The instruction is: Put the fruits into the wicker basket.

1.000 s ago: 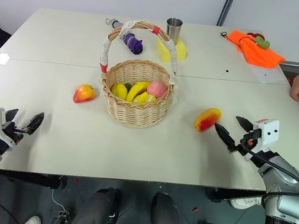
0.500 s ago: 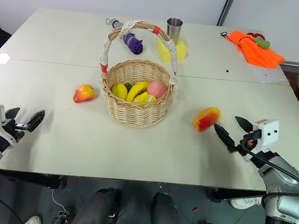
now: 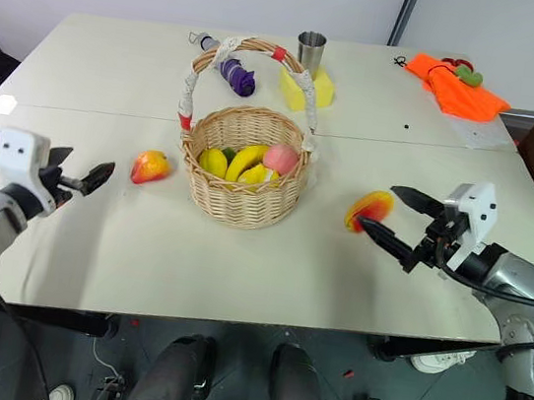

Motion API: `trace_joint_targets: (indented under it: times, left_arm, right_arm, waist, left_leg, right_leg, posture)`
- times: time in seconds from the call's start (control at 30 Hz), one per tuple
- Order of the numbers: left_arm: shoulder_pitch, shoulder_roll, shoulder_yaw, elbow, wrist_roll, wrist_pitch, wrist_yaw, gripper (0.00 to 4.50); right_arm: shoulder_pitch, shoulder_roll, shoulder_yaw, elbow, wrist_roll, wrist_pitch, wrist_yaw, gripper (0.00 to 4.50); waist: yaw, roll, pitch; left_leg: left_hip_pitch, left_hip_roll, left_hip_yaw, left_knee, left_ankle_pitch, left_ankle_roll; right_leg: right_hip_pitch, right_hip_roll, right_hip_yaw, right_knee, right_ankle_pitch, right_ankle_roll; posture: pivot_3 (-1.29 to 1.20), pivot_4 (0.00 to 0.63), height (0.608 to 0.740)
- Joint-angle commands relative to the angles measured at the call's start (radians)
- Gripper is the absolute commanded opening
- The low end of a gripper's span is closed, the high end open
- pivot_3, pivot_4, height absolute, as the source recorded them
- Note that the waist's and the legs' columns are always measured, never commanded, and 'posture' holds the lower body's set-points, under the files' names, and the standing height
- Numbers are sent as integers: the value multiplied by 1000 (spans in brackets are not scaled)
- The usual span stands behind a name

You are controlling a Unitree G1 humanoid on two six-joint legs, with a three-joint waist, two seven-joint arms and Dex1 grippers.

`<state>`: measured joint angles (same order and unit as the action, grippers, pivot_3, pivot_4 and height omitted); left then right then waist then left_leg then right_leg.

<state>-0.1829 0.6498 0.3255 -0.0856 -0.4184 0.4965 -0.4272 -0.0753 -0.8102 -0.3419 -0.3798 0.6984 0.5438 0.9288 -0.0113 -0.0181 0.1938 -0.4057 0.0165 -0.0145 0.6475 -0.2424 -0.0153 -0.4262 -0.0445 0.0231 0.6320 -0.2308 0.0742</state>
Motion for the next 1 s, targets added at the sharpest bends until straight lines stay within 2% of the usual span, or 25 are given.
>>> trace_joint_targets:
  times: [0.03, 0.2, 0.5, 0.57, 0.7, 0.73, 0.87, 1.0]
  left_arm:
    - [-68, 37, -70, 14, 35, 38, -46, 4500]
    - [-174, 61, -192, 64, 73, 99, -122, 4500]
    - [-302, 50, -310, 204, 165, 145, -170, 4500]
    - [-300, 48, -312, 204, 174, 131, -176, 3995]
    - [-308, 42, -282, 204, 181, 148, -155, 2219]
    - [-302, 48, -275, 199, 184, 153, -150, 2023]
    - [-202, 81, -156, 54, 95, 175, -194, 2023]
    - [-69, 106, 5, -240, -147, 244, -339, 2023]
  right_arm:
    - [-14, -28, 22, -128, 78, 68, -1, 4479]
    - [-88, -14, 85, -216, 109, 105, -41, 4479]
    - [-144, 10, 151, -236, 104, 100, -73, 4479]
    - [-149, 13, 157, -237, 103, 97, -77, 4500]
    - [-159, 21, 172, -247, 106, 95, -91, 4500]
    - [-161, 21, 173, -248, 106, 94, -92, 4500]
    - [-162, 10, 157, -247, 109, 89, -91, 4500]
    - [-162, 10, 130, -214, 119, 92, -90, 4500]
  waist:
    - [-1, 0, 0]
    - [-1, -1, 0]
    - [0, -2, 1]
    - [-1, -2, 1]
    - [-1, -2, 1]
    - [-1, -2, 1]
    - [-5, -2, 1]
    - [-2, -3, 1]
  left_leg:
    - [0, 0, 0, 0, 0, 0]
    - [0, 0, 0, 0, 0, 0]
    - [-1, 0, 0, 0, 0, 0]
    - [-1, 0, 0, 0, 0, 0]
    - [-1, 0, 0, 0, 0, 0]
    - [-1, 0, 0, 0, 0, 0]
    - [-1, 0, 0, 0, 0, 0]
    - [-2, 2, 0, -1, 0, 0]
  right_leg:
    - [0, 0, 0, 0, 0, 0]
    - [0, 0, 0, 0, 0, 0]
    - [0, 0, 0, 0, 0, 0]
    - [0, 0, 0, 0, 1, 3]
    - [-1, 0, 0, 0, 1, 3]
    - [0, 0, 0, 0, 1, 3]
    - [-1, 0, 0, 0, 1, 3]
    - [-2, 0, 0, 0, 1, 2]
  posture:
    - [0, 150, 740]
    - [0, 150, 740]
    - [0, 150, 740]
    - [0, 150, 740]
    - [0, 150, 740]
    - [0, 150, 740]
    - [0, 150, 740]
    - [0, 150, 740]
